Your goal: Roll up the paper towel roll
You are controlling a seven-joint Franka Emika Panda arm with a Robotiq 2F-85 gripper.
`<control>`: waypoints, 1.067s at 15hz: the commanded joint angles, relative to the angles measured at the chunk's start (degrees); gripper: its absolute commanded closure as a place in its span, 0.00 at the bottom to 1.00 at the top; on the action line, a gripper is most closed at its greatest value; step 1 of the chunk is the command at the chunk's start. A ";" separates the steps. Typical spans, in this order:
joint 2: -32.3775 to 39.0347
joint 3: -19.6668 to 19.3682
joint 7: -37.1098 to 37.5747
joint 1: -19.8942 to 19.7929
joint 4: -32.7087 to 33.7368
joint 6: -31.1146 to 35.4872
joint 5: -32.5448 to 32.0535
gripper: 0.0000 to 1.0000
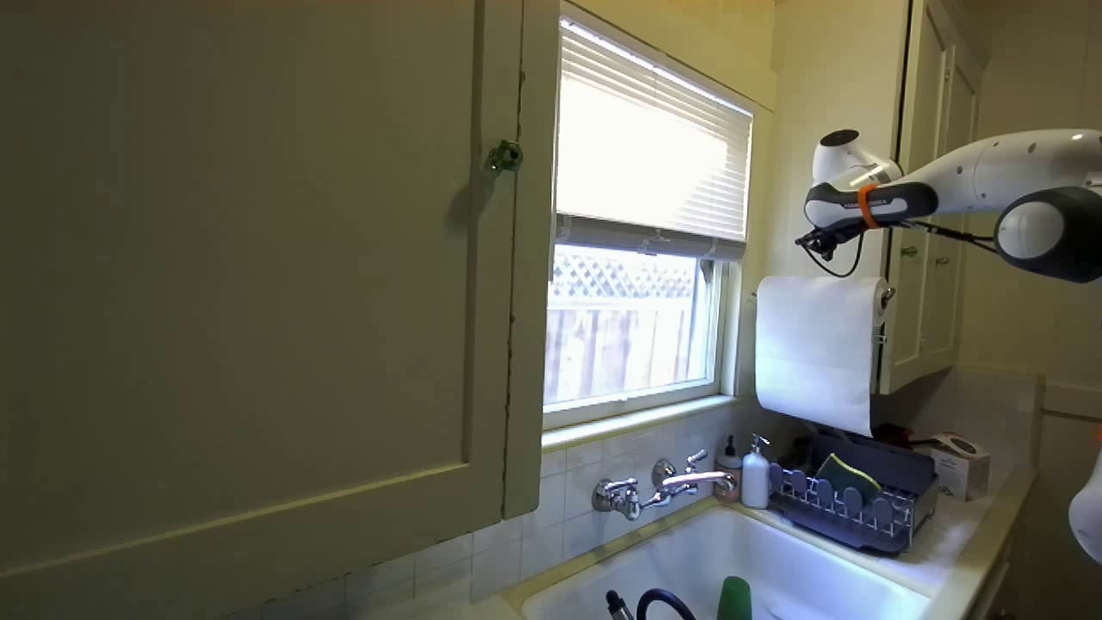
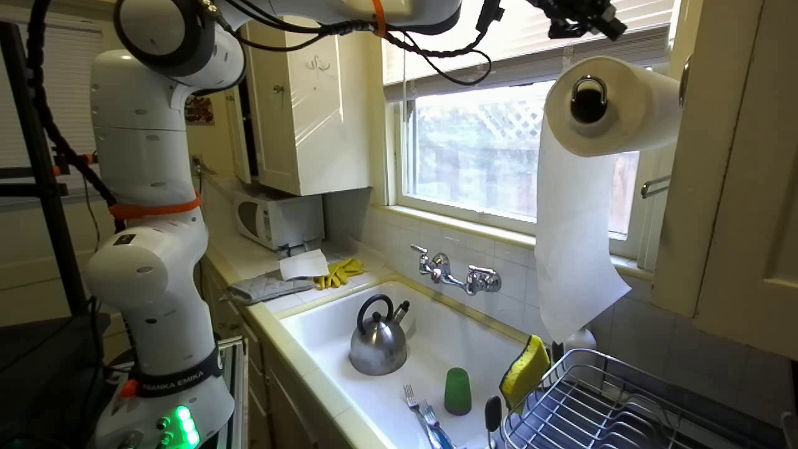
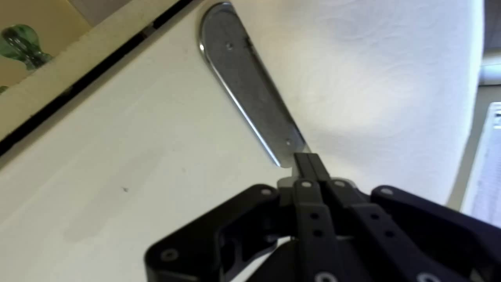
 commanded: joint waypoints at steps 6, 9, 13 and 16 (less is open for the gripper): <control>-2.62 3.14 -6.06 2.39 -4.94 -10.85 9.06 1.00; -1.36 2.84 -5.67 2.17 -7.30 -9.64 7.91 1.00; 0.88 2.47 -4.29 1.74 -8.41 -7.89 6.17 1.00; 2.14 1.84 -3.91 1.23 -7.91 -6.18 5.79 1.00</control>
